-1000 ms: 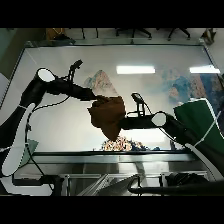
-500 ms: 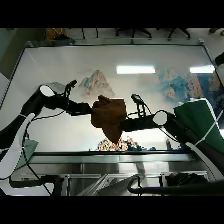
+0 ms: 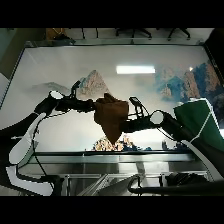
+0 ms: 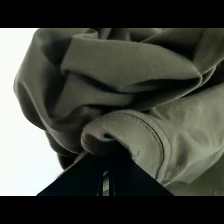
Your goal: Fold the shirts.
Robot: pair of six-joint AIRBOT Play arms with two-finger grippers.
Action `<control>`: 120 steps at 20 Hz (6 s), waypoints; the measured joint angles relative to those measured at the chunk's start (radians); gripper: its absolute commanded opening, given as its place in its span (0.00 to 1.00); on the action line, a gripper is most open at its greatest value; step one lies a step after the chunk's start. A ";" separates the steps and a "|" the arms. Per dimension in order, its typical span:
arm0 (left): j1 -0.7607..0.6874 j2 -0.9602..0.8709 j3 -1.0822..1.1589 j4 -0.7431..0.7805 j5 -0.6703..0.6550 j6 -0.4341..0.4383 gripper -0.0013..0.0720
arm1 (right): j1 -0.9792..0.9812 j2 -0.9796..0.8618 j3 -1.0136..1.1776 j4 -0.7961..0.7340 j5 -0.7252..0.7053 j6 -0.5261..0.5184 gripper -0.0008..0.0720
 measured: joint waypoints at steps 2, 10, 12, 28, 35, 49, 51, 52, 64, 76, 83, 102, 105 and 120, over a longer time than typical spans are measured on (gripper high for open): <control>-0.016 -0.006 0.006 -0.012 -0.001 0.027 0.03 | 0.000 0.000 0.001 0.000 0.000 -0.003 0.03; -0.008 0.229 0.281 -0.032 -0.135 0.057 0.03 | -0.089 0.129 0.270 -0.001 0.047 -0.042 0.03; 0.003 0.330 0.428 -0.035 -0.170 0.053 0.03 | -0.130 0.177 0.422 -0.001 0.063 -0.052 0.03; 0.122 0.702 0.486 0.200 -0.191 -0.006 0.03 | -0.179 0.042 0.926 -0.215 0.186 -0.050 0.03; 0.121 0.379 0.286 0.211 -0.129 -0.025 0.03 | -0.260 -0.409 0.930 -0.242 0.203 -0.071 0.14; 0.272 0.063 0.257 0.209 -0.214 -0.049 0.03 | -0.600 -0.254 0.674 -0.165 0.621 0.016 0.64; 0.300 0.058 0.257 0.209 -0.240 -0.049 0.03 | -0.610 -0.115 0.483 -0.171 0.636 0.061 0.89; 0.314 0.056 0.257 0.209 -0.248 -0.049 0.03 | -0.614 -0.043 0.378 -0.176 0.632 0.083 0.89; 0.350 0.053 0.257 0.210 -0.293 -0.052 0.03 | -0.622 0.270 -0.435 0.122 0.260 -0.019 0.72; 0.354 0.053 0.257 0.210 -0.298 -0.050 0.03 | -0.375 0.036 -0.371 0.378 -0.005 -0.243 0.03; 0.438 0.080 0.222 0.354 -0.422 -0.137 0.03 | -0.530 -0.095 0.090 0.265 0.036 -0.288 0.03; 0.472 0.218 -0.140 0.463 -0.374 -0.138 0.03 | -0.709 -0.131 0.242 -0.142 0.515 -0.145 0.84; 0.470 0.218 -0.141 0.462 -0.371 -0.138 0.03 | -0.710 -0.053 0.033 -0.108 0.442 -0.140 0.74; 0.489 0.272 -0.141 0.276 -0.353 -0.088 0.03 | -0.580 -0.094 0.021 0.140 0.284 -0.291 0.03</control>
